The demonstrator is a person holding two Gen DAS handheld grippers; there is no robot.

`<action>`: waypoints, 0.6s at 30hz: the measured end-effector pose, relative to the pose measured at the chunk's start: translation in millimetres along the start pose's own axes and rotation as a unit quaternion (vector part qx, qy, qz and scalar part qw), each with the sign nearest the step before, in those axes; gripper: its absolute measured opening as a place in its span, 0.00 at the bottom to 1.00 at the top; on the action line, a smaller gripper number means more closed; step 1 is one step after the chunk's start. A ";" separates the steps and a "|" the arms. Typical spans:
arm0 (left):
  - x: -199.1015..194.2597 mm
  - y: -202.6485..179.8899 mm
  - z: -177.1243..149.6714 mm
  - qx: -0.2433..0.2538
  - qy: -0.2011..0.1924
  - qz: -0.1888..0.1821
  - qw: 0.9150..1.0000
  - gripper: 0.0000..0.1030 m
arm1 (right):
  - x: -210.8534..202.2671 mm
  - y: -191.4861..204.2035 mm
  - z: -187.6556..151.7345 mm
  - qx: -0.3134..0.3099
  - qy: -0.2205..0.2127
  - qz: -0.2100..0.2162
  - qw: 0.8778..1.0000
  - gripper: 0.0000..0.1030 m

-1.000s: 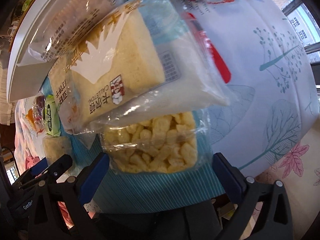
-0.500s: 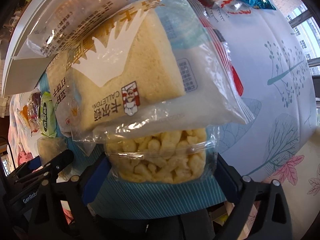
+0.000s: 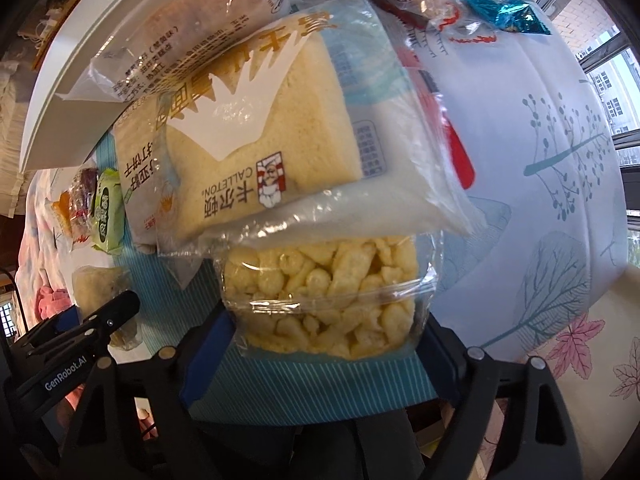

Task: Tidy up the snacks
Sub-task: 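Grasp the crumbly cake bag with the left gripper while the right grasps the puffed snack bag, then carry both bags over the white tray and release them inside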

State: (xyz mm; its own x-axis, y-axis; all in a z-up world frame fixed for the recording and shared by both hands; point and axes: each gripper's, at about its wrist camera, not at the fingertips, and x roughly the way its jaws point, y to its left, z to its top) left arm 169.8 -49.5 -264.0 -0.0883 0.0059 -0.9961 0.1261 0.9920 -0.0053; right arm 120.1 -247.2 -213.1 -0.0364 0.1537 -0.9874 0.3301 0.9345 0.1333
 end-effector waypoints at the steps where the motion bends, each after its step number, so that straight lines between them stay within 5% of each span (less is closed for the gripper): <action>1: -3.4 -2.1 -5.3 -0.001 -0.004 0.001 1.000 0.69 | -5.0 0.7 -3.8 -0.002 -0.002 0.002 1.000 0.84; 18: -117.0 -24.9 -70.0 0.003 -0.090 -0.009 0.996 0.69 | -76.4 -52.4 -33.1 0.017 -0.020 0.035 0.999 0.84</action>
State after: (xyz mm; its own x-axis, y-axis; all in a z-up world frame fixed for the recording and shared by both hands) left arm 107.9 -66.1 -141.2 0.0888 -0.0358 -0.9954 0.1316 0.9910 -0.0240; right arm 74.3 -297.2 -141.8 0.0258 0.2039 -0.9787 0.3627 0.9104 0.1992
